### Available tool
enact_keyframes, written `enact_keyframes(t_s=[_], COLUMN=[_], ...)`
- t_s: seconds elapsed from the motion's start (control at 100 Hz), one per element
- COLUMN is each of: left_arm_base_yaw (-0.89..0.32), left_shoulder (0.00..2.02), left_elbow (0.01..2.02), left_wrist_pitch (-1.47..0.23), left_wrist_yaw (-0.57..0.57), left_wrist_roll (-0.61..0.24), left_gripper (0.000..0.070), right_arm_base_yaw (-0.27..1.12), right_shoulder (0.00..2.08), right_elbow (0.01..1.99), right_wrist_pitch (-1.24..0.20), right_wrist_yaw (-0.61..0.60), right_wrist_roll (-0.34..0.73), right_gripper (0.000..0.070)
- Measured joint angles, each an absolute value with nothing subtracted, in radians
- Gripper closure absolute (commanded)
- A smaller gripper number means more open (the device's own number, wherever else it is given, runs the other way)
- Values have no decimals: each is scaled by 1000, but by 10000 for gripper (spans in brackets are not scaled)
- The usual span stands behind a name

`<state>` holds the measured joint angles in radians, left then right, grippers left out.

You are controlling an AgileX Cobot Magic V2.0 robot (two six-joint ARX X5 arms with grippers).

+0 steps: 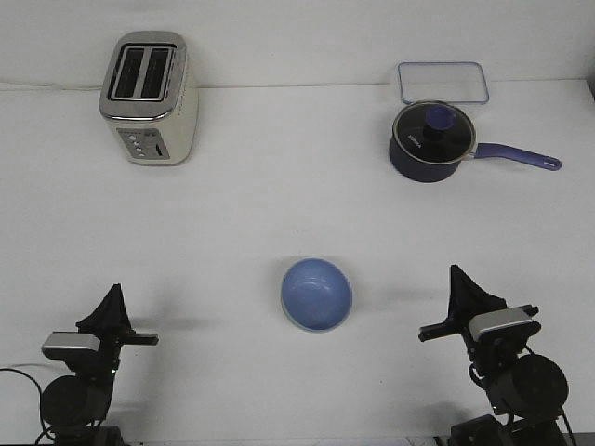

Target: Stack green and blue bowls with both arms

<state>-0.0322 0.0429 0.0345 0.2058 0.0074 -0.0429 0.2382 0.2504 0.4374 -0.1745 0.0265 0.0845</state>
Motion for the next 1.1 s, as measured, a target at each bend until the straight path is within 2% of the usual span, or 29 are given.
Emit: enact_keyframes(t_s=[0.16, 1.1], left_arm_base_yaw=[-4, -7], left_shoulder=[5, 6], left_elbow=[33, 33], left_wrist_pitch=[194, 197], left_wrist_yaw=[19, 25], left_wrist_roll=[-43, -43], left_gripper=[688, 687], right_arm_base_yaw=[238, 238], right_shoulder=[250, 249], right_elbow=[437, 437], right_wrist_pitch=[-175, -174], right_wrist_yaw=[27, 27], right_wrist_roll=[84, 82], right_gripper=[700, 700])
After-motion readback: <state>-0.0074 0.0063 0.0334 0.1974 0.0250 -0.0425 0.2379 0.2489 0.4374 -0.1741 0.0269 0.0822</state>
